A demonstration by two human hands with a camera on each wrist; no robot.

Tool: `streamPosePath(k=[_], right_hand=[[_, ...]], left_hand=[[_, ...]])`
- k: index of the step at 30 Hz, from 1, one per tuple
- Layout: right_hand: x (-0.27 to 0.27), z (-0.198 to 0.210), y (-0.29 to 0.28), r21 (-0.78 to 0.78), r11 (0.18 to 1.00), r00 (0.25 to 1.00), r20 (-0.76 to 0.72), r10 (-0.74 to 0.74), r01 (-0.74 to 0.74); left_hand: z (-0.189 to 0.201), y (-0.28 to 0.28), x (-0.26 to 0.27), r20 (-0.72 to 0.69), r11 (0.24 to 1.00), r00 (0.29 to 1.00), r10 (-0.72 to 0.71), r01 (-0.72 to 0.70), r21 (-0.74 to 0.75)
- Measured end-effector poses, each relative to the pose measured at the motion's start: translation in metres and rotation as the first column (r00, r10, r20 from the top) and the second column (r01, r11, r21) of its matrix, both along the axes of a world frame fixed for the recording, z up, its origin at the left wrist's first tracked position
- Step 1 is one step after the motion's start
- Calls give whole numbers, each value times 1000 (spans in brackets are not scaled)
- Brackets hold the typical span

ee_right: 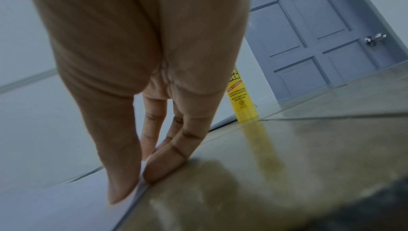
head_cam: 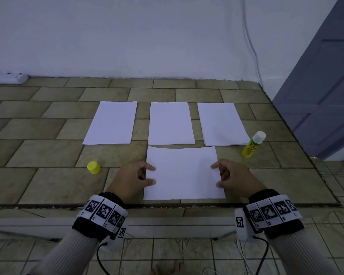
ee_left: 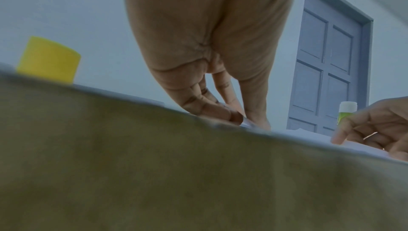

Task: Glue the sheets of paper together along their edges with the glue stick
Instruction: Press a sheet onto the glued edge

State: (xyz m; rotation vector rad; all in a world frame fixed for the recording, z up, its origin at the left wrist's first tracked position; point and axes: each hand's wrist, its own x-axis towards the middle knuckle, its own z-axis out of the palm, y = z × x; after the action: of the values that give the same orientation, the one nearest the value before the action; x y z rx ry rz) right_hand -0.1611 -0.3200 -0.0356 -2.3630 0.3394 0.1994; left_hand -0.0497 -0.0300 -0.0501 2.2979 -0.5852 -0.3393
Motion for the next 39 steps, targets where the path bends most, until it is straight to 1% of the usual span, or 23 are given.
streamPosePath(k=[5,7,10,13,14,17,20,22,24,25,27,29,31,35,39], right_hand=[[0,0,1,-21,1000,1000,-11,-1,1],[1,1,2,-68,998,1000,-21,13,-15],[3,2,2,-159,986,997,-77,31,-43],[4,2,3,-236,969,992,-119,42,-69],[4,3,5,-259,963,991,-124,42,-74],[4,4,8,-322,943,989,-145,35,-80],[4,8,14,-409,907,986,-160,34,-98],[5,11,23,-481,872,994,-88,59,-94],[7,14,42,-438,893,994,-7,110,-102],[10,14,54,-392,910,989,2,146,-133],[20,8,83,-338,917,975,-8,222,-211],[31,-7,106,-350,899,961,-11,277,-263],[41,-25,120,-395,876,953,2,302,-276],[46,-45,117,-500,827,952,11,305,-259],[35,-48,88,-538,815,964,12,264,-216]], left_hand=[[-2,1,1,0,1000,1000,3,-3,24],[-3,0,1,9,998,1000,-10,9,60],[-5,0,4,34,985,998,-53,47,167],[-7,-3,3,125,946,988,-86,42,323],[-7,-6,1,137,935,987,-87,33,353],[-19,-19,0,158,889,981,-114,29,458],[-34,-26,-1,226,847,964,-140,-2,532],[-40,-26,-3,266,849,952,-148,-16,529],[-42,-24,-5,284,862,946,-156,-10,506],[-43,-23,-6,291,864,943,-160,-9,504],[-45,-23,-6,311,866,937,-160,-17,499],[-45,-23,-6,313,869,936,-161,-16,494],[-46,-22,-6,312,877,936,-166,-4,480],[-48,-21,-6,336,883,929,-155,-22,469],[-49,-22,-4,353,877,923,-149,-41,478]])
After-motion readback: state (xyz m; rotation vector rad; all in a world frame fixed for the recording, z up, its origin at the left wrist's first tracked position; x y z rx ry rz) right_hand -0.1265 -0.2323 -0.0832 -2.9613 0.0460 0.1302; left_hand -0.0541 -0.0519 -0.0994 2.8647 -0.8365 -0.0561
